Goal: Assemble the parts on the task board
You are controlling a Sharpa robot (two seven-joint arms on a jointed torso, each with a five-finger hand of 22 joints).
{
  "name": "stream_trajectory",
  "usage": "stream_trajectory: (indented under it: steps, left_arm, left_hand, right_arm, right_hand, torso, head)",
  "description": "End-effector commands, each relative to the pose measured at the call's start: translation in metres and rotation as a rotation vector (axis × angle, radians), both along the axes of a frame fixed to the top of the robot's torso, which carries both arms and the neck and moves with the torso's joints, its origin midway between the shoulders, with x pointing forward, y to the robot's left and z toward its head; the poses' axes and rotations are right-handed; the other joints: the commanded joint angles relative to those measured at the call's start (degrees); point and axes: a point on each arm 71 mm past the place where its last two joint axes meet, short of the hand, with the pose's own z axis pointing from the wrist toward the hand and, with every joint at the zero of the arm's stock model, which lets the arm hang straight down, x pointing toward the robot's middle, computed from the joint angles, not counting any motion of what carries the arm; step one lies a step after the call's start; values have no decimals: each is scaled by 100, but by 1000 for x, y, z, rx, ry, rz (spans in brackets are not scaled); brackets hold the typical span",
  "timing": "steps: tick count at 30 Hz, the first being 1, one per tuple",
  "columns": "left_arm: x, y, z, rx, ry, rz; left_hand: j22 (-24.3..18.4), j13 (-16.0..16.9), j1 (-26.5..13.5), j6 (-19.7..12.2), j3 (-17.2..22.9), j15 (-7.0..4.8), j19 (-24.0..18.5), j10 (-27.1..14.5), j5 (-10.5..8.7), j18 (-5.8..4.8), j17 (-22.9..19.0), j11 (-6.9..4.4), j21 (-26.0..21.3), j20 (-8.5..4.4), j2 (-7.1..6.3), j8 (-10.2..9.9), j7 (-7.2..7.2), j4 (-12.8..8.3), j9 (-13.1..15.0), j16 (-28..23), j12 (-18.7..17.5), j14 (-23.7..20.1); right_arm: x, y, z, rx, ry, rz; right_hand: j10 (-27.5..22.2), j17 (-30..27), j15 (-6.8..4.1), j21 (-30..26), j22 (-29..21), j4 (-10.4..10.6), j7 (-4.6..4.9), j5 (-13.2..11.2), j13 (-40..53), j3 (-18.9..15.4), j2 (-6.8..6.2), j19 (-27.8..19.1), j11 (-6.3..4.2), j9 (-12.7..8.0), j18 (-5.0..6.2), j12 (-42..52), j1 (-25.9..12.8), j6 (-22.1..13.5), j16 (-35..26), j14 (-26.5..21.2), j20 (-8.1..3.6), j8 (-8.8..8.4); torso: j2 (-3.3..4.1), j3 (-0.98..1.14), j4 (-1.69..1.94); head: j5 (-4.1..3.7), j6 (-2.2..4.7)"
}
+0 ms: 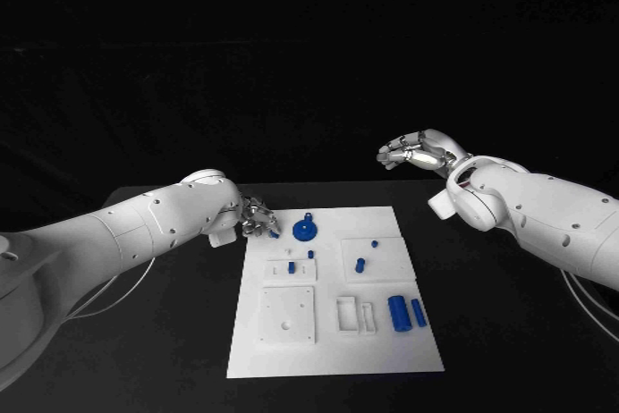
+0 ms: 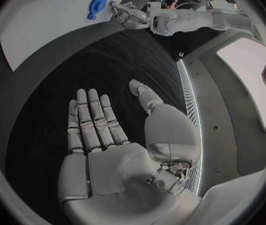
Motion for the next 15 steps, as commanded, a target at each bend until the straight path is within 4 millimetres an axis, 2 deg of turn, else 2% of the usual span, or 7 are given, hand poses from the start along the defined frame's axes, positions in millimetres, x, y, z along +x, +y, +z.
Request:
stream_trajectory:
  steps: [1,7,8,9,15]
  left_arm:
    - [-1,1,0,-35,-17,19]
    - [-7,6,3,-74,-64,49]
    - [-8,6,4,-78,-71,52]
    - [-9,7,4,-85,-77,57]
    - [-24,9,7,-125,-91,65]
  left_hand:
    - [16,-7,103,86,62,-21,64,72,11,-118,23,-9,30,-639,51,55,-32,-5,97,53,37,44]
    - [44,-10,123,158,128,-54,126,120,39,-109,66,-44,72,-663,11,96,-67,-84,115,136,98,98]
    - [49,-7,109,321,125,-77,146,107,46,-108,64,-80,82,-668,-27,183,-108,-96,149,132,106,98]
    - [50,-3,101,351,134,-97,158,102,48,-105,64,-97,84,-673,-34,194,-124,-104,151,131,117,103]
    - [52,9,75,423,158,-130,195,96,68,-100,66,-128,89,-687,-51,223,-155,-117,157,136,152,126]
  right_arm:
    - [0,0,0,3,-3,9]
    - [0,-3,0,3,-2,4]
    - [0,-3,0,3,-2,3]
    - [0,-4,0,3,-2,1]
    - [0,-6,0,3,-1,-3]
  right_hand:
    - [36,-7,8,-38,7,9,198,35,-7,-26,2,-33,0,-6,-62,-40,-37,-47,-31,-39,6,-2]
    - [36,-8,9,-39,8,11,199,37,-7,-27,3,-34,0,-7,-61,-42,-41,-49,-31,-40,7,-2]
    - [36,-9,9,-40,8,14,199,39,-7,-27,5,-34,1,-7,-61,-43,-44,-49,-31,-40,7,-2]
    - [37,-10,9,-42,9,19,199,44,-7,-28,9,-35,1,-8,-60,-44,-49,-50,-31,-40,8,-2]
    - [38,-12,9,-43,11,25,200,51,-7,-28,13,-35,1,-9,-59,-47,-56,-52,-31,-40,9,-2]
  torso:
    - [1,6,3]
    - [-5,9,9]
    - [-8,10,13]
    - [-8,8,13]
    - [-27,9,42]
  head:
    - [-2,-2]
    - [3,7]
    - [3,11]
    - [6,14]
    - [11,13]
